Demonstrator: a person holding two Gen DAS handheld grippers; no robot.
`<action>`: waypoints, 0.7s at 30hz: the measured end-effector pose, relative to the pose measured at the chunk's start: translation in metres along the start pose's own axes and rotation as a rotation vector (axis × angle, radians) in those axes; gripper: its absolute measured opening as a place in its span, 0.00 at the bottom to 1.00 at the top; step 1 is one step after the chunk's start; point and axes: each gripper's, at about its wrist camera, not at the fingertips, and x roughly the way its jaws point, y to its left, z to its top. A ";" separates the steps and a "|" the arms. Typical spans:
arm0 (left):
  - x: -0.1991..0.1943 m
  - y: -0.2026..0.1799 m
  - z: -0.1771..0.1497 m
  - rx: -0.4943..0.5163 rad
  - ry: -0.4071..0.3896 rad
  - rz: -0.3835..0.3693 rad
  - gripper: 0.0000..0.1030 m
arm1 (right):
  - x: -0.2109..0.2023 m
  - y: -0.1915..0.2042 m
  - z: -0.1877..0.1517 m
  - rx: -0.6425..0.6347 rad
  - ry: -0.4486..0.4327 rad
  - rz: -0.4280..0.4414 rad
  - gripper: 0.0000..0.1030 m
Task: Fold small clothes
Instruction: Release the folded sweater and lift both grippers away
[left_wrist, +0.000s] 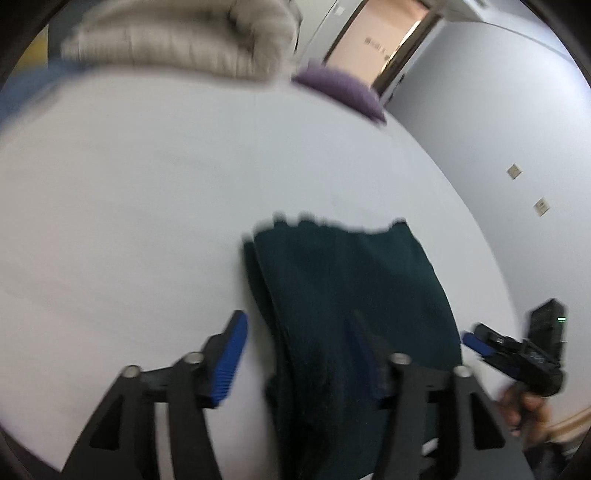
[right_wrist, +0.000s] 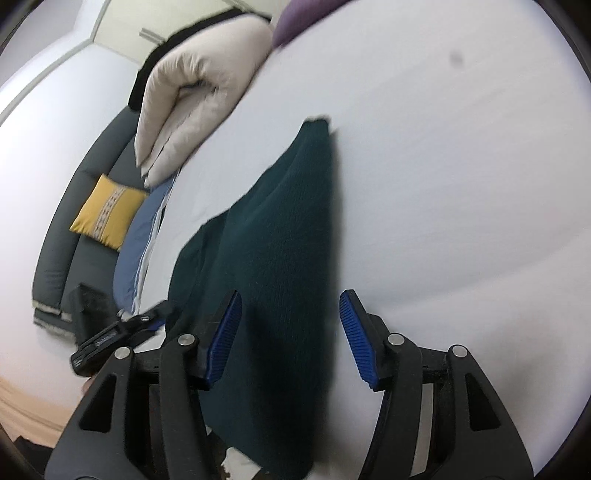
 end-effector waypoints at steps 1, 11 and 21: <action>-0.016 -0.010 0.001 0.038 -0.062 0.041 0.72 | -0.015 0.003 -0.004 -0.022 -0.031 -0.041 0.53; -0.126 -0.092 0.010 0.322 -0.581 0.395 1.00 | -0.127 0.079 -0.026 -0.331 -0.393 -0.371 0.73; -0.156 -0.099 0.033 0.211 -0.522 0.414 1.00 | -0.225 0.164 -0.046 -0.468 -0.783 -0.395 1.00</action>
